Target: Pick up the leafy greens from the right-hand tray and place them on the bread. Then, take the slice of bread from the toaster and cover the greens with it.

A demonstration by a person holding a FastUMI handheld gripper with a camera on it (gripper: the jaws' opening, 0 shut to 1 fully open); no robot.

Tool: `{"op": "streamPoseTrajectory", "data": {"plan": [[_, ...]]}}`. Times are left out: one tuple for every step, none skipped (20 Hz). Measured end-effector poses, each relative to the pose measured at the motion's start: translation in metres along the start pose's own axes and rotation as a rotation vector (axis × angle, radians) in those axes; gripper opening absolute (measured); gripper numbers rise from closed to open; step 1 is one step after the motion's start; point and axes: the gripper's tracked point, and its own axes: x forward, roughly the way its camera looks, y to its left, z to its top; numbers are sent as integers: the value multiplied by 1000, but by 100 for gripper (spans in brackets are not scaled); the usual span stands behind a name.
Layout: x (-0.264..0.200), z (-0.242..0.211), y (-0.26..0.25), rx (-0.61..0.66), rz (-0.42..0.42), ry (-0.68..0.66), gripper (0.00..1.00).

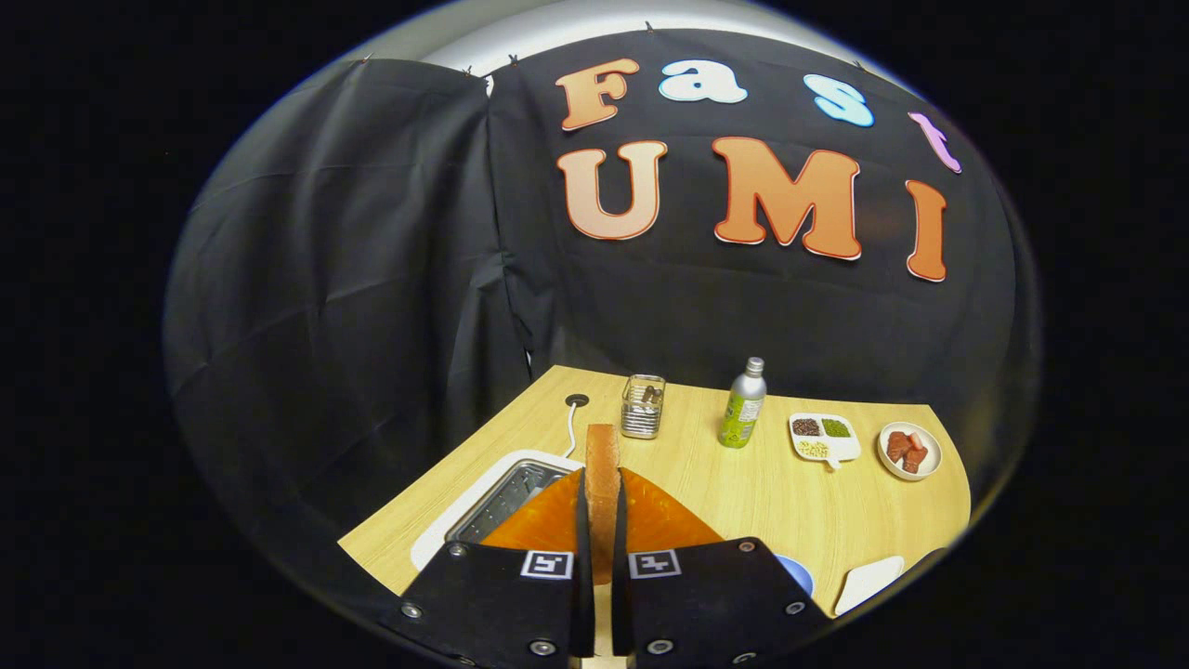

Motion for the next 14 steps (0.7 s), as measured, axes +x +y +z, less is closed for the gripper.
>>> {"op": "streamPoseTrajectory", "data": {"plan": [[-3,-4,-6,2,0,2,8],[-6,-10,-12,5,-2,4,8],[-7,-16,-18,8,-3,11,8],[-10,-24,-23,12,-3,18,8],[-12,-31,-29,15,-1,28,8],[-12,-39,-35,22,-3,34,8],[-12,-47,-41,29,-3,44,8],[-12,-56,-46,40,0,55,8],[-12,-65,-49,47,4,68,8],[-12,-75,-53,52,8,80,7],[-12,-82,-56,54,11,89,7],[-11,-91,-60,52,8,95,7],[-10,-99,-66,50,8,102,8],[-10,-108,-69,54,10,112,8]]}}
